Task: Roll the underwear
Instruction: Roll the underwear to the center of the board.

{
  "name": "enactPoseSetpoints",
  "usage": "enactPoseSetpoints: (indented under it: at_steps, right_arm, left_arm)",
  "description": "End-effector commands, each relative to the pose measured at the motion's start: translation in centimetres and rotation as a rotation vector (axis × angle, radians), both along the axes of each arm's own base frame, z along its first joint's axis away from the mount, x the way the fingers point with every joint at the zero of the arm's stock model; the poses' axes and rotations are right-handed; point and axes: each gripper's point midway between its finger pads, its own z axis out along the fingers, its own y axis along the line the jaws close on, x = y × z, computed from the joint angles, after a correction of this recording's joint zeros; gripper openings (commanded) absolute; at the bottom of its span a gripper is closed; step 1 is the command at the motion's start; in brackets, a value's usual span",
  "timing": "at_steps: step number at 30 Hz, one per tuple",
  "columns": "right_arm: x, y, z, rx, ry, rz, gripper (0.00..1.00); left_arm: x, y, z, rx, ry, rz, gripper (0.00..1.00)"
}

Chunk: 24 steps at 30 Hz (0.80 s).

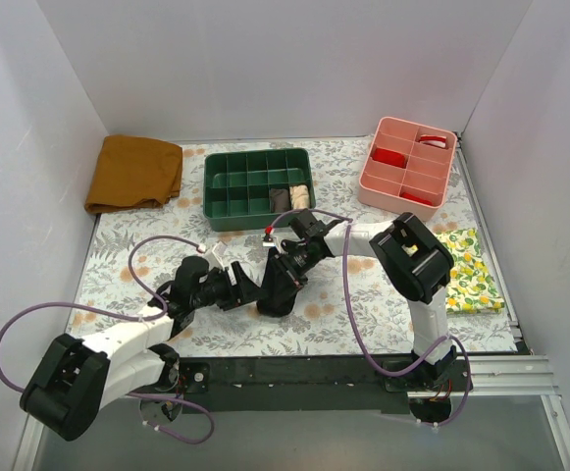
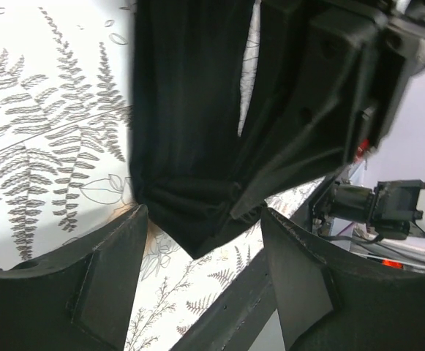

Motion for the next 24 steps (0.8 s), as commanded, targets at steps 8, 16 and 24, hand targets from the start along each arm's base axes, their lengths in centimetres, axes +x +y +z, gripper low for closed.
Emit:
enactPoseSetpoints:
  at_steps: [8,16,24]
  right_arm:
    - [1.6,0.5,-0.2,-0.005,-0.041,-0.007,0.11]
    - [1.5,0.4,0.0,0.002,-0.035,-0.005,0.11]
    - [1.4,0.4,0.1,0.014,-0.029,0.002,0.12]
  left_arm:
    - [-0.7,-0.3,-0.1,-0.050,-0.065,-0.033,0.59]
    - [0.5,-0.4,-0.9,-0.021,-0.090,-0.022,0.58]
    - [1.1,-0.9,-0.9,-0.036,-0.096,-0.026,0.59]
